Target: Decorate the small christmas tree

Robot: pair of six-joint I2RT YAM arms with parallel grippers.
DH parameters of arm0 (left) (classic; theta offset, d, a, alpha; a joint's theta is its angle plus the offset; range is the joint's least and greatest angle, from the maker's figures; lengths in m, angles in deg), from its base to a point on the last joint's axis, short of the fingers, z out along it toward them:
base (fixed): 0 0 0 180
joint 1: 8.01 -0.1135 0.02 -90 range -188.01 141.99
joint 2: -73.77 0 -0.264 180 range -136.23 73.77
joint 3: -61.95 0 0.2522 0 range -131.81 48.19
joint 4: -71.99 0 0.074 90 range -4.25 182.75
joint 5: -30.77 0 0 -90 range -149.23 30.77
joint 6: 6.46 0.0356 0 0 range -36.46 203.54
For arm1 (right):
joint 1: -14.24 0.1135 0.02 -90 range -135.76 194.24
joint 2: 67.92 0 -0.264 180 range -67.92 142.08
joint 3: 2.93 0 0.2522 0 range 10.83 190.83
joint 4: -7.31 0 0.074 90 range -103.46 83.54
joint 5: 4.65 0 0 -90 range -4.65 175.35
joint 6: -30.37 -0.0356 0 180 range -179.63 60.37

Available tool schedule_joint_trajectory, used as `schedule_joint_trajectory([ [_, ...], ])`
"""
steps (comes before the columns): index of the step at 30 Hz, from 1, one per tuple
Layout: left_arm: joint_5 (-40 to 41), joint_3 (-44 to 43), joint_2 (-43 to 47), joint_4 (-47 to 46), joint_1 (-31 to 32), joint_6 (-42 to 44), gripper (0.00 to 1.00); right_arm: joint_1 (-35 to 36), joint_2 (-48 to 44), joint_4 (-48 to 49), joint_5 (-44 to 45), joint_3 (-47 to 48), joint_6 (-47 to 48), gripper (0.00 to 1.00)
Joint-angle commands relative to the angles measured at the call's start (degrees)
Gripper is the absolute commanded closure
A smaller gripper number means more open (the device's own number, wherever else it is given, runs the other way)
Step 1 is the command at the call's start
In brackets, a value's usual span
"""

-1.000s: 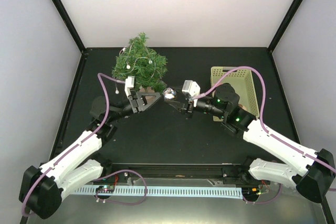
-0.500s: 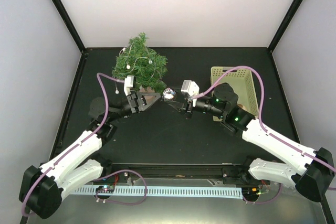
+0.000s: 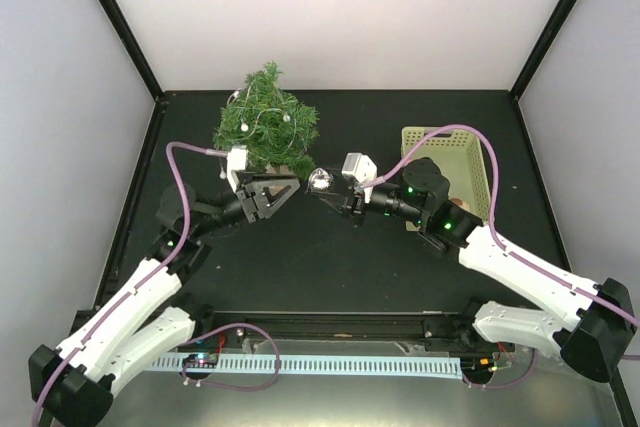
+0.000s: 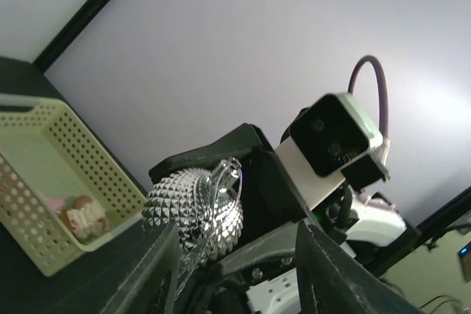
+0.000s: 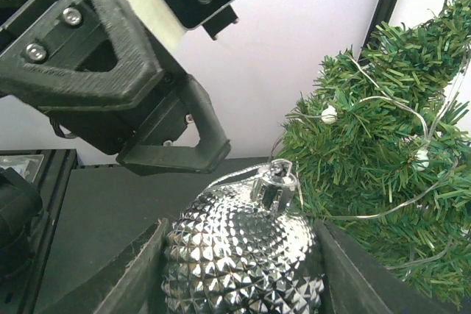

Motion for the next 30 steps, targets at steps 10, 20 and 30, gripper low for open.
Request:
schedule_joint_trajectory([
  [10,-4.12,2.34,-1.59,-0.30,-0.23,3.90,0.52,0.07,-0.18,2.29,-0.86,0.36,-1.00,0.55],
  [20,-5.03,3.09,-4.26,-6.05,-0.05,0.56,0.60,0.14,0.26,2.29,-0.68,0.37,-0.99,0.55],
  [30,-2.26,2.98,-3.56,-4.69,-0.17,3.19,0.99,0.13,1.15,2.03,0.36,-0.29,-0.12,0.55],
])
